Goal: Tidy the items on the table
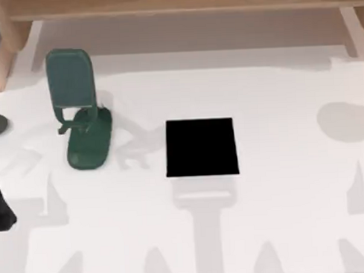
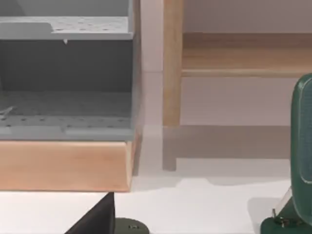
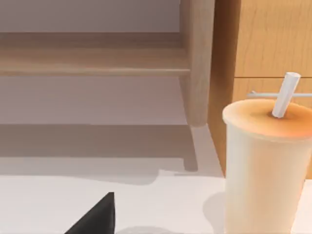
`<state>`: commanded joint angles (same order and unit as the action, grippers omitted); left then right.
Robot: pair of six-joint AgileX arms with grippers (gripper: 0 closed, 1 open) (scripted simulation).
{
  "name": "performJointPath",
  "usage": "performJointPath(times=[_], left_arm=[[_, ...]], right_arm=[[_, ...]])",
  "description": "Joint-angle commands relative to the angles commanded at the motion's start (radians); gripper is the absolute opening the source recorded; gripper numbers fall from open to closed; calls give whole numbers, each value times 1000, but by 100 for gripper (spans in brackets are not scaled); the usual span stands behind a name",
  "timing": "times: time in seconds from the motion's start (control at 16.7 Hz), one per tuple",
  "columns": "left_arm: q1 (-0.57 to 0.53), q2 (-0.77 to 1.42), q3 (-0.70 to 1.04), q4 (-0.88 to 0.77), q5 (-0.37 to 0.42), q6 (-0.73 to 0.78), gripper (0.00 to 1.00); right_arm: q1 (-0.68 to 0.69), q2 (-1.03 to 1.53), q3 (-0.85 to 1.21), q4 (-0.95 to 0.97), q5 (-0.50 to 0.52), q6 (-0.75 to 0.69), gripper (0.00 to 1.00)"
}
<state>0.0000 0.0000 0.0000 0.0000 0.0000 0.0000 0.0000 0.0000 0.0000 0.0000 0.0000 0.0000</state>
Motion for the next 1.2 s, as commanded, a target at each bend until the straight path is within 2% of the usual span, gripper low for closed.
performJointPath(times=[0.24, 0.48, 0.78, 1.2], left_arm=[[-1, 26, 28, -17, -2, 24, 100], [-5, 188, 191, -123, -10, 162, 100], [-4, 560, 547, -367, -22, 453, 100], [32, 1253, 1181, -790, -26, 920, 100]], right_arm=[[0, 0, 0, 0, 0, 0, 100], [0, 0, 0, 0, 0, 0, 100], [0, 0, 0, 0, 0, 0, 100], [0, 0, 0, 0, 0, 0, 100]])
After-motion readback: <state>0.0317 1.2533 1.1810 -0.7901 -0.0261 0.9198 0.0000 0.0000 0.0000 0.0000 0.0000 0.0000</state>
